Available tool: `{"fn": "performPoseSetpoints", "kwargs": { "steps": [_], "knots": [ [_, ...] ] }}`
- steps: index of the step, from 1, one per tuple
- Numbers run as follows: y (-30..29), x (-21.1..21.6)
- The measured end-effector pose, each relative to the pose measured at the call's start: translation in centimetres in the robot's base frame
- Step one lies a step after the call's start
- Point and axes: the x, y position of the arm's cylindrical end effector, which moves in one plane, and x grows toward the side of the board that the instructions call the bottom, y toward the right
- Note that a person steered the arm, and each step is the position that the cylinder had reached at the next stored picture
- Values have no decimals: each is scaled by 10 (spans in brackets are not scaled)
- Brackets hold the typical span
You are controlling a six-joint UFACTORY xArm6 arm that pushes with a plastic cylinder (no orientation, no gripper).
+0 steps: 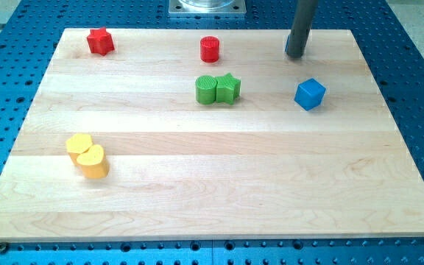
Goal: Move the red circle in between the red star and the blue triangle
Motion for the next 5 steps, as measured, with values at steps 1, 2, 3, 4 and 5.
{"fn": "performPoseSetpoints", "kwargs": {
  "steps": [1, 2, 3, 4, 5],
  "knots": [
    [-82, 0],
    [-149, 22],
    [-171, 44],
    [-171, 31],
    [-182, 18]
  ]
}}
